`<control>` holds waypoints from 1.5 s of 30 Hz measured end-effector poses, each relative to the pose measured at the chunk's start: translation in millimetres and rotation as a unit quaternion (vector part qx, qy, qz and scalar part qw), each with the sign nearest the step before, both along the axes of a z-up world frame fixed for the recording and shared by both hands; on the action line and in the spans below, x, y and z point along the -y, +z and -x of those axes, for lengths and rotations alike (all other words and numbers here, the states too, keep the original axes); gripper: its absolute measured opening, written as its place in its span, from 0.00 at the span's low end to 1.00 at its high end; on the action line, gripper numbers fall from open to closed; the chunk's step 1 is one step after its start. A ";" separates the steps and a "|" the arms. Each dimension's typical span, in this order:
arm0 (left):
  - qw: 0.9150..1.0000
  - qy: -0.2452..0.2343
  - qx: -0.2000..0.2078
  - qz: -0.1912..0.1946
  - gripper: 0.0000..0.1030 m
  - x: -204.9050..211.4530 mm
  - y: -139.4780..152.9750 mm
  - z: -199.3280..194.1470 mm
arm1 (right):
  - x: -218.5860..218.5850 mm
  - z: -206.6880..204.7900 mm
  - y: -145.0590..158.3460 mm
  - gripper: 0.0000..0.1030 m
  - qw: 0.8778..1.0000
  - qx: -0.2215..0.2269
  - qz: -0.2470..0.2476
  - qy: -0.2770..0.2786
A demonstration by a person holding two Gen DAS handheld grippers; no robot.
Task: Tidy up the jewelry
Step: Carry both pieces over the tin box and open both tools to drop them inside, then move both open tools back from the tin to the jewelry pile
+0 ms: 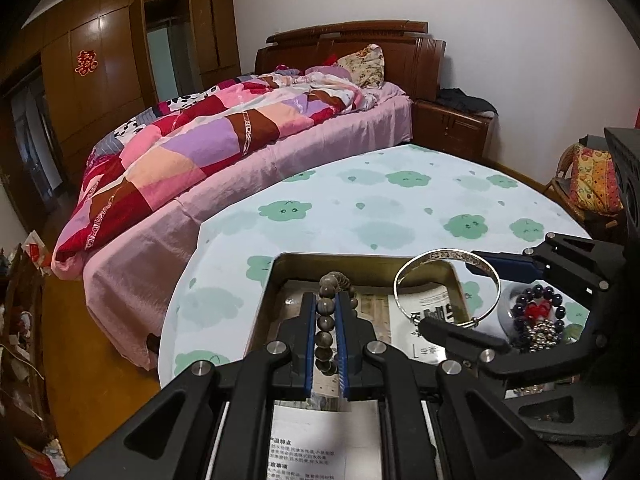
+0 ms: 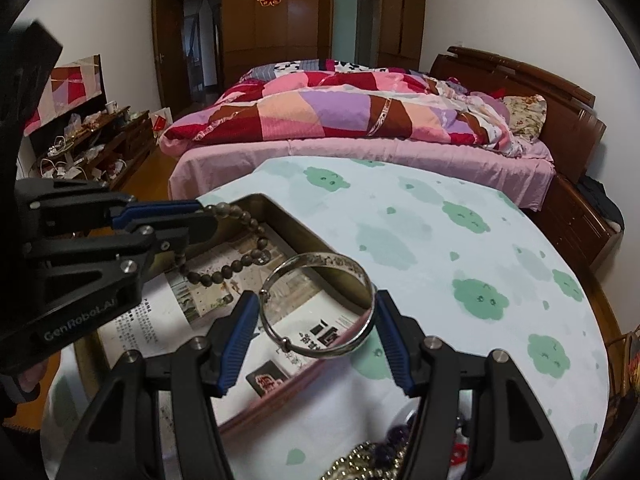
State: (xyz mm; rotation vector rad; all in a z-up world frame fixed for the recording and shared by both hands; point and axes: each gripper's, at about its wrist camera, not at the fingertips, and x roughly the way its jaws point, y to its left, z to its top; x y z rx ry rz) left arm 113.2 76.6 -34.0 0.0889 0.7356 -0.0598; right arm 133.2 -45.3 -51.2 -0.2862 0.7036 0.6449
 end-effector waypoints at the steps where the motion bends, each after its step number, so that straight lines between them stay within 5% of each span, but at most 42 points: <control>1: 1.000 0.000 -0.002 0.000 0.08 -0.6 -1.0 -1.1 | -1.1 -0.3 -1.1 0.60 1.000 -0.001 0.001 0.000; 18: 1.000 0.014 -0.019 -0.021 0.12 -4.2 -8.3 -10.0 | -12.9 -7.9 -8.0 0.64 1.000 -0.013 0.016 0.008; 21: 0.999 0.029 -0.007 -0.021 0.47 -6.8 -2.4 -4.4 | -10.1 -7.8 -5.4 0.67 1.000 -0.012 0.010 0.001; 22: 0.999 0.038 0.004 -0.025 0.65 -7.5 0.8 -1.0 | -8.2 -8.2 -3.6 0.72 1.000 -0.013 0.006 -0.002; 23: 0.998 0.045 0.018 -0.028 0.72 -8.1 4.6 3.6 | -5.0 -7.8 -0.7 0.73 1.000 -0.011 0.000 -0.006; 31: 0.999 0.040 0.028 -0.014 0.72 4.4 9.6 23.0 | 40.0 0.3 19.1 0.76 0.999 -0.004 -0.028 -0.037; 45: 1.000 -0.008 0.022 0.005 0.72 69.0 2.9 70.1 | 136.3 24.2 10.1 0.79 0.990 -0.025 -0.048 -0.133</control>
